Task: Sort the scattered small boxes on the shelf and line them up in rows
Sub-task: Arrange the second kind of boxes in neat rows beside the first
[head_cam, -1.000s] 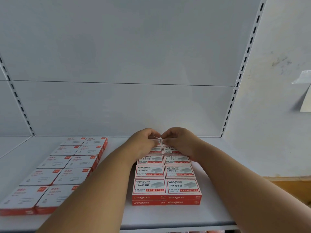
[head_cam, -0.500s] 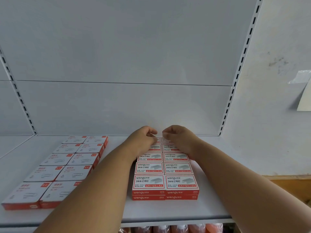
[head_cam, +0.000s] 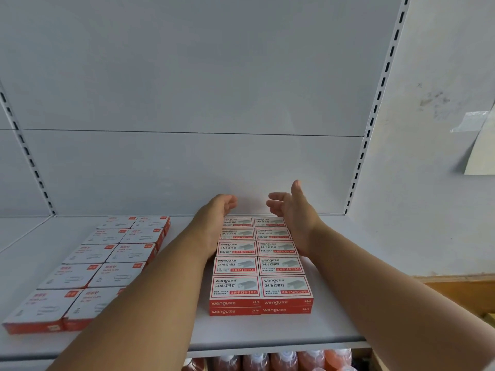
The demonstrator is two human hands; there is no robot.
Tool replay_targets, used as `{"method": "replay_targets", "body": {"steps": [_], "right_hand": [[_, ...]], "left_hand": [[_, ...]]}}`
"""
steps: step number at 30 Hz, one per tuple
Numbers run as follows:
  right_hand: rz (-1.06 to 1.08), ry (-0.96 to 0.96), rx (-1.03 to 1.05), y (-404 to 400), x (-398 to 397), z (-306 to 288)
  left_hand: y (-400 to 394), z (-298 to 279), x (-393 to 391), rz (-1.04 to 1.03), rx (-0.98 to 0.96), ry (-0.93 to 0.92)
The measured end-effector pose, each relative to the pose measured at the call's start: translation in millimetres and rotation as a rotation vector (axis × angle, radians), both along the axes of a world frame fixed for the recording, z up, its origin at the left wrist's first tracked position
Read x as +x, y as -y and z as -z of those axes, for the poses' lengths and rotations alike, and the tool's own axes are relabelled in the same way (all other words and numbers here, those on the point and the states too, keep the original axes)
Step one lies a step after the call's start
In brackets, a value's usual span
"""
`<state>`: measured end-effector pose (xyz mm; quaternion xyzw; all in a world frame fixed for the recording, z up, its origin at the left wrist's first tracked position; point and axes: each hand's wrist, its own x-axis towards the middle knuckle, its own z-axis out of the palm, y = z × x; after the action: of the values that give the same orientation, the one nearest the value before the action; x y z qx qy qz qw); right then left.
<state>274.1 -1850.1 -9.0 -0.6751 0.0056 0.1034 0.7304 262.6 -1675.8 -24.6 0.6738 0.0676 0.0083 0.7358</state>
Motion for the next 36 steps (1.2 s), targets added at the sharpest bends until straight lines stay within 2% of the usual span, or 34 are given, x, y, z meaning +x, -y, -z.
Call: {"method": "replay_targets", "body": {"steps": [9, 14, 24, 31, 36], "right_hand": [[-0.042, -0.121, 0.106, 7, -15, -3], [-0.042, -0.104, 0.073, 2, -13, 2], [-0.055, -0.119, 0.09, 7, -23, 1], [-0.085, -0.124, 0.088, 5, -27, 3], [-0.086, -0.123, 0.11, 10, -33, 0]], "left_hand": [[-9, 5, -3, -0.082, -0.115, 0.01], [-4, 6, -7, -0.052, -0.044, 0.014], [-3, -3, -14, -0.015, -0.102, -0.03], [-2, 0, -12, 0.0, -0.041, -0.025], [-6, -8, -21, 0.006, -0.062, -0.121]]}}
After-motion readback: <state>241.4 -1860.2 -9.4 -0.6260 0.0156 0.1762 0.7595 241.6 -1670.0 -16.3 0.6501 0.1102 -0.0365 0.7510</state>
